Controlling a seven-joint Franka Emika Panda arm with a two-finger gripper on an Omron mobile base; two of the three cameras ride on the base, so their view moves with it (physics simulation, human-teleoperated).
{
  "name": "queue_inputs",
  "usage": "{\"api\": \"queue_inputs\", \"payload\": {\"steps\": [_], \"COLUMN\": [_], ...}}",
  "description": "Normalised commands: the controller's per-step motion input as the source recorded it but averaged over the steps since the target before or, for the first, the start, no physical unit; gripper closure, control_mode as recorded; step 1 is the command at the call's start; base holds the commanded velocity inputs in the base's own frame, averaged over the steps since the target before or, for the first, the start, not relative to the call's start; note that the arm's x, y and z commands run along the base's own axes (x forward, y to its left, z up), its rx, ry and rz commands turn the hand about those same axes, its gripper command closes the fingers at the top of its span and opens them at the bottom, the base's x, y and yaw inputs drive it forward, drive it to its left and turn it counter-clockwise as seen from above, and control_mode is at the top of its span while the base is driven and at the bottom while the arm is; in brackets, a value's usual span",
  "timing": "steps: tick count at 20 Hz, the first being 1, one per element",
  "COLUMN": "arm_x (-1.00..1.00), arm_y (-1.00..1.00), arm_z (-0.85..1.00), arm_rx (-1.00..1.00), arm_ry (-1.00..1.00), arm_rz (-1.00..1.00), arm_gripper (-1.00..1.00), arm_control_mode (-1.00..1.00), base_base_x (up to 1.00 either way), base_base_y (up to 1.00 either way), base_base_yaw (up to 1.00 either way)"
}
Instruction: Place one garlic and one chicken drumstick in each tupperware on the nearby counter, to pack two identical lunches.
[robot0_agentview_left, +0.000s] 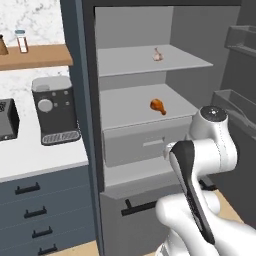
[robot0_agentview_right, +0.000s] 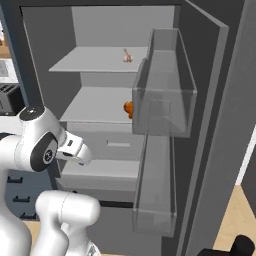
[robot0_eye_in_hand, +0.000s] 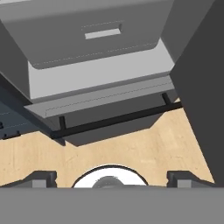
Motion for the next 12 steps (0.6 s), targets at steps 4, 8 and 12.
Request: {"api": "queue_inputs", "payload": {"steps": [4, 8, 12], "arm_x": [0.0, 0.07, 0.0], "arm_y": [0.0, -0.01, 0.0], "arm_z": [0.0, 0.0, 0.0], "arm_rx": [0.0, 0.0, 0.0], "arm_ry": [0.0, 0.0, 0.0], "arm_rz": [0.0, -0.01, 0.0], "arm_gripper": [-1.0, -1.0, -1.0], "arm_control_mode": [1.0, -1.0, -1.0], "base_base_x": [0.3, 0.06, 0.0], "base_base_y": [-0.05, 0.0, 0.0], "base_base_yaw": [-0.11, -0.02, 0.0]}}
